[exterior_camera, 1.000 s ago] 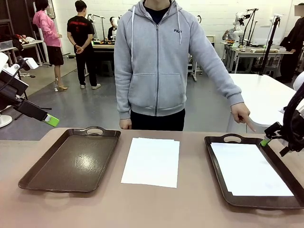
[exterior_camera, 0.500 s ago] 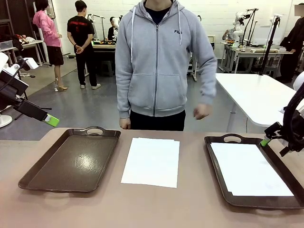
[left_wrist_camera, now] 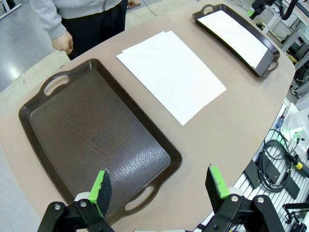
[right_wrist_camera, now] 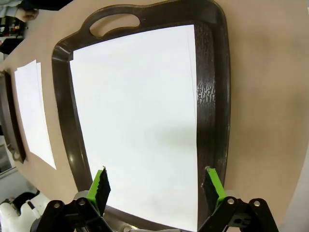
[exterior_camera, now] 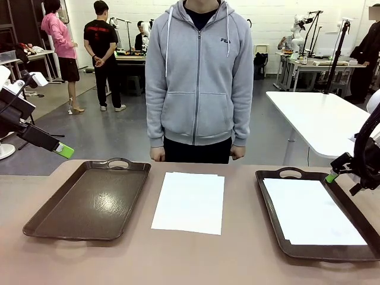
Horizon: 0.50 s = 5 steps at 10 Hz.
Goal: Sort the A4 documents.
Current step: Receive the A4 Paper.
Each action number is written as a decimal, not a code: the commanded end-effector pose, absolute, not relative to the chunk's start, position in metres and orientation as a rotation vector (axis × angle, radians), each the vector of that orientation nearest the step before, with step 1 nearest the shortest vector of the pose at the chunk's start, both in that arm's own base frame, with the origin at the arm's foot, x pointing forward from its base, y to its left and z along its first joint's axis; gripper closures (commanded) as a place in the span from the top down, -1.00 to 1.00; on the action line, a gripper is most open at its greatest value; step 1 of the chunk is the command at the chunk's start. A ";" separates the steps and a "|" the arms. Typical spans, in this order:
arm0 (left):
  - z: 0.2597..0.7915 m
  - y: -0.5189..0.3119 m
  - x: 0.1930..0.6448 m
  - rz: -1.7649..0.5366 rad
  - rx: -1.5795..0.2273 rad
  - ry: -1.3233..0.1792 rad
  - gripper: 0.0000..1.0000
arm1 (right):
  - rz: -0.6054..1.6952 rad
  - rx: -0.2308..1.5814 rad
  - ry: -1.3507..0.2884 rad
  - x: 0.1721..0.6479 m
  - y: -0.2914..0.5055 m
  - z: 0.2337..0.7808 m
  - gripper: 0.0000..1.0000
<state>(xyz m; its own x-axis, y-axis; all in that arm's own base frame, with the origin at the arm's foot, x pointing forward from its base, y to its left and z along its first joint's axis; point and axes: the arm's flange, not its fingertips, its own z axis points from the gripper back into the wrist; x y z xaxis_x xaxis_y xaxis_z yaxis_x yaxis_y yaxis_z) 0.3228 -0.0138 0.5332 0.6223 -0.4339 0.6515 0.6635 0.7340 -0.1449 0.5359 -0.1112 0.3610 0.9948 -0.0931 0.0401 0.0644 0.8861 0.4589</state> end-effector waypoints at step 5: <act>0.533 -0.013 0.323 -0.650 -0.403 -0.632 1.00 | -0.082 0.475 -0.062 0.536 -0.111 0.361 1.00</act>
<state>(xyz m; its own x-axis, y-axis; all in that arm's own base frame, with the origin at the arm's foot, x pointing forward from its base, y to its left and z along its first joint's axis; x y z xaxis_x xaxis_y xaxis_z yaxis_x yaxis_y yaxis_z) 0.3228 -0.0138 0.5332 0.6223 -0.4339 0.6515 0.6635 0.7340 -0.1449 0.5359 -0.1112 0.3610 0.9949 -0.0931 0.0401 0.0644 0.8861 0.4590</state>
